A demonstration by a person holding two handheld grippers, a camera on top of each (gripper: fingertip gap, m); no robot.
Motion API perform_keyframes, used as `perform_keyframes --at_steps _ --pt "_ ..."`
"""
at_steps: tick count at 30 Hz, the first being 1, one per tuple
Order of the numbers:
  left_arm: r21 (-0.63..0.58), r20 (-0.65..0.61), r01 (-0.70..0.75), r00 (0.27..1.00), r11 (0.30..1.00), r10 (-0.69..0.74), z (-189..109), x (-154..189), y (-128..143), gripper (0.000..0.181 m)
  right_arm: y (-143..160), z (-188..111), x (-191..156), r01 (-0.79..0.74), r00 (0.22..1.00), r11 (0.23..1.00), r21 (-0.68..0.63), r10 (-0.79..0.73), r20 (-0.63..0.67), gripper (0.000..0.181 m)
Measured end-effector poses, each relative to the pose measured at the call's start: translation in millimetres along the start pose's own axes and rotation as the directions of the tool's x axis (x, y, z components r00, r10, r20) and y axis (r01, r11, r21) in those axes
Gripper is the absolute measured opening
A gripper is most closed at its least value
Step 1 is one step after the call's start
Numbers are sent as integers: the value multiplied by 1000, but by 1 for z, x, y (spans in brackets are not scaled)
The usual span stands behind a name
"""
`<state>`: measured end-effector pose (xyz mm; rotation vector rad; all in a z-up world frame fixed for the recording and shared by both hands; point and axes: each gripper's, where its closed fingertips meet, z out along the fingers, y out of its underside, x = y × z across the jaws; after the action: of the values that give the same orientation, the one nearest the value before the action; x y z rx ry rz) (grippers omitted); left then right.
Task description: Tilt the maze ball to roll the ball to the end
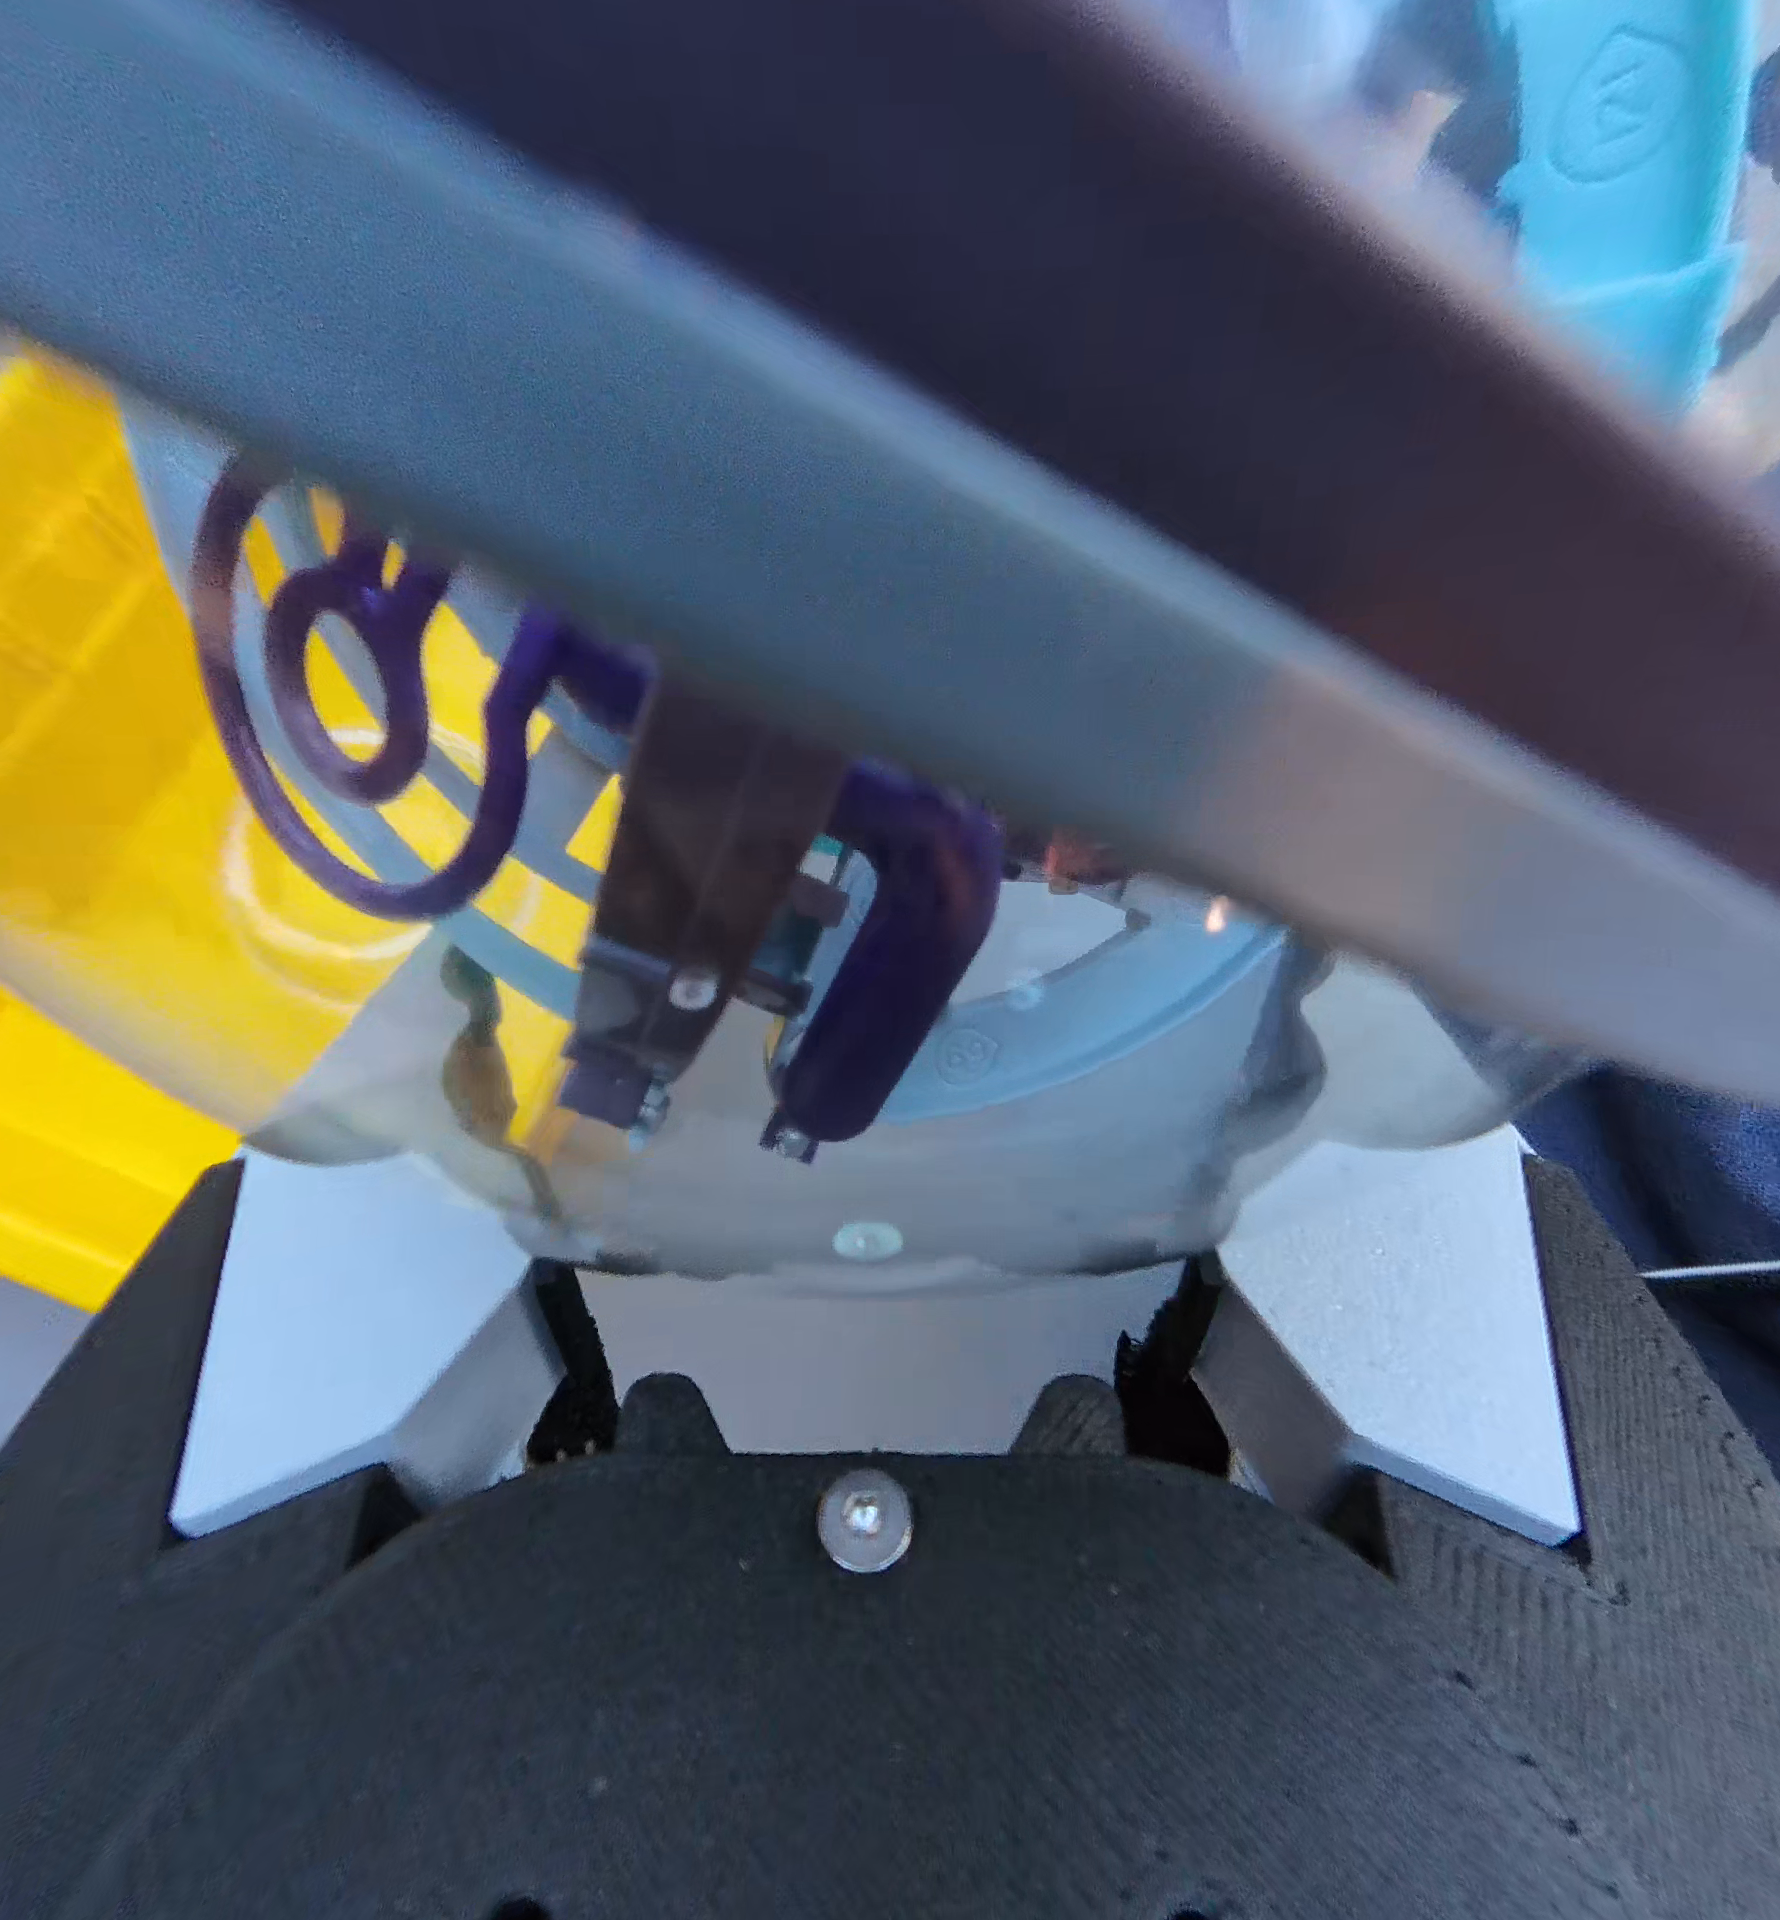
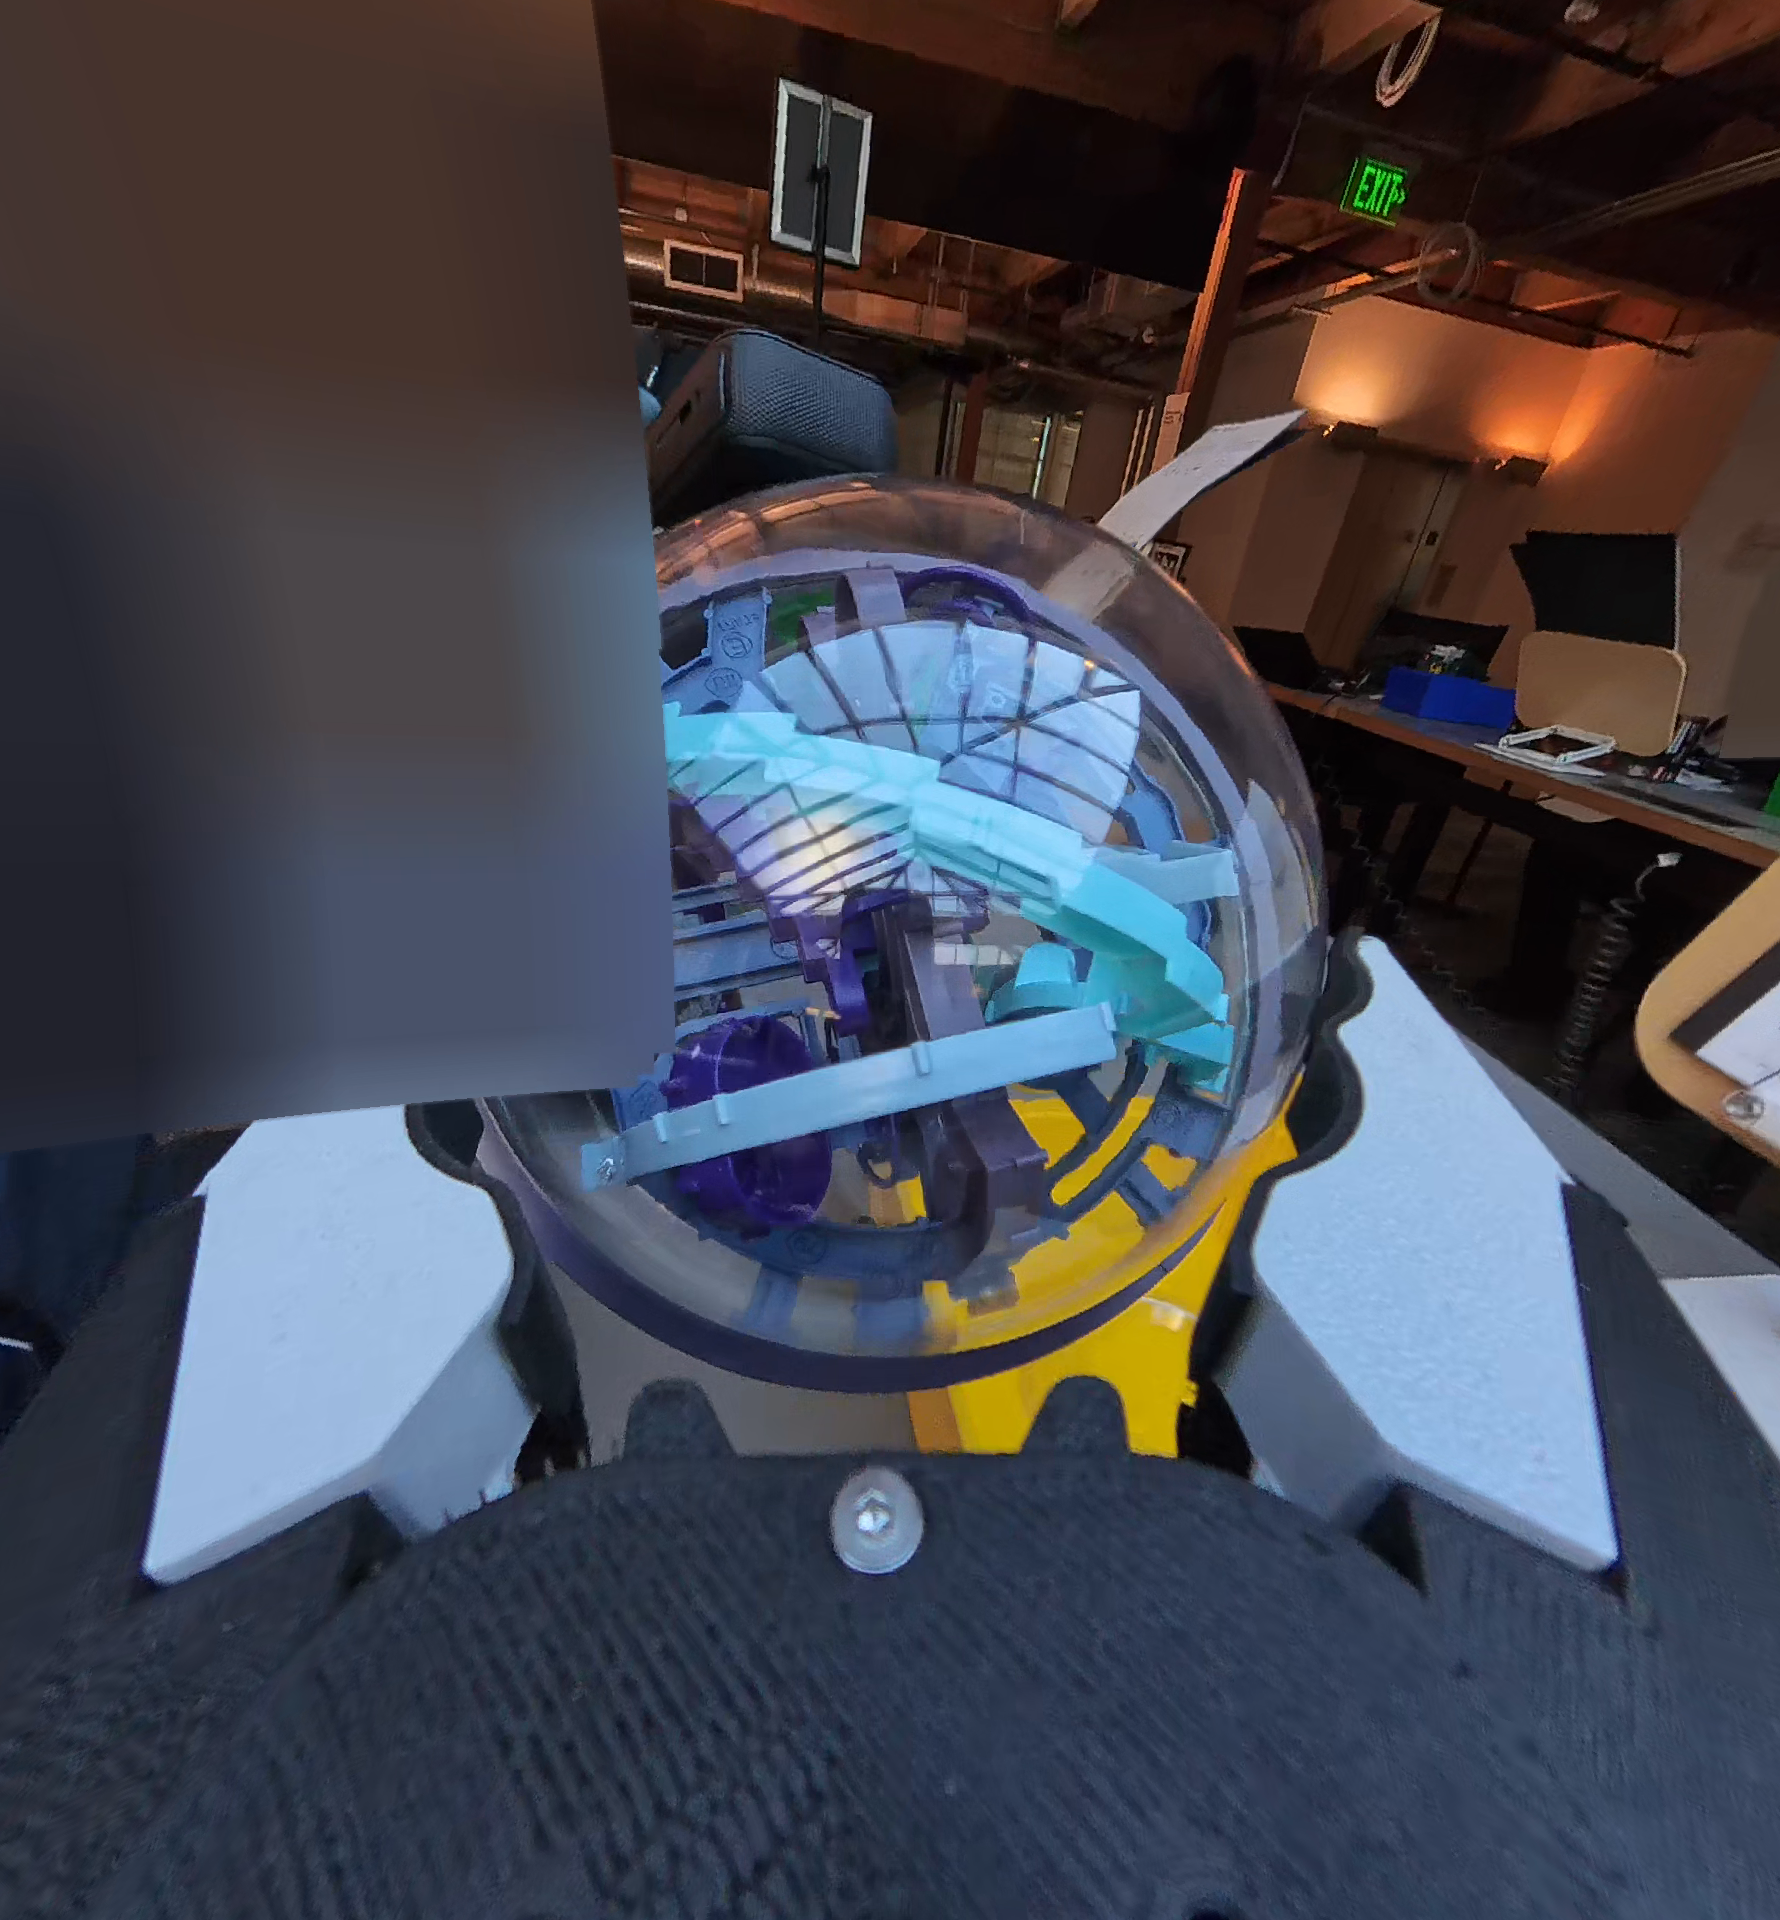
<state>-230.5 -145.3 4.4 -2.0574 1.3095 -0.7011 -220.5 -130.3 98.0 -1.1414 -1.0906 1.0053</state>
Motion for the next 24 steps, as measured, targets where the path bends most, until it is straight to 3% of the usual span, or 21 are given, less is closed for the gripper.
perform_keyframes --at_steps 12,24 --pt "86 239 -246 946 965 220 -83 -9 -95 147 -99 6 18 199 979 980 10 -198 -36 161" --pt "171 364 -424 866 889 343 -107 18 -127 147 -138 -6 -6 393 918 920 -3 -392 -59 158"
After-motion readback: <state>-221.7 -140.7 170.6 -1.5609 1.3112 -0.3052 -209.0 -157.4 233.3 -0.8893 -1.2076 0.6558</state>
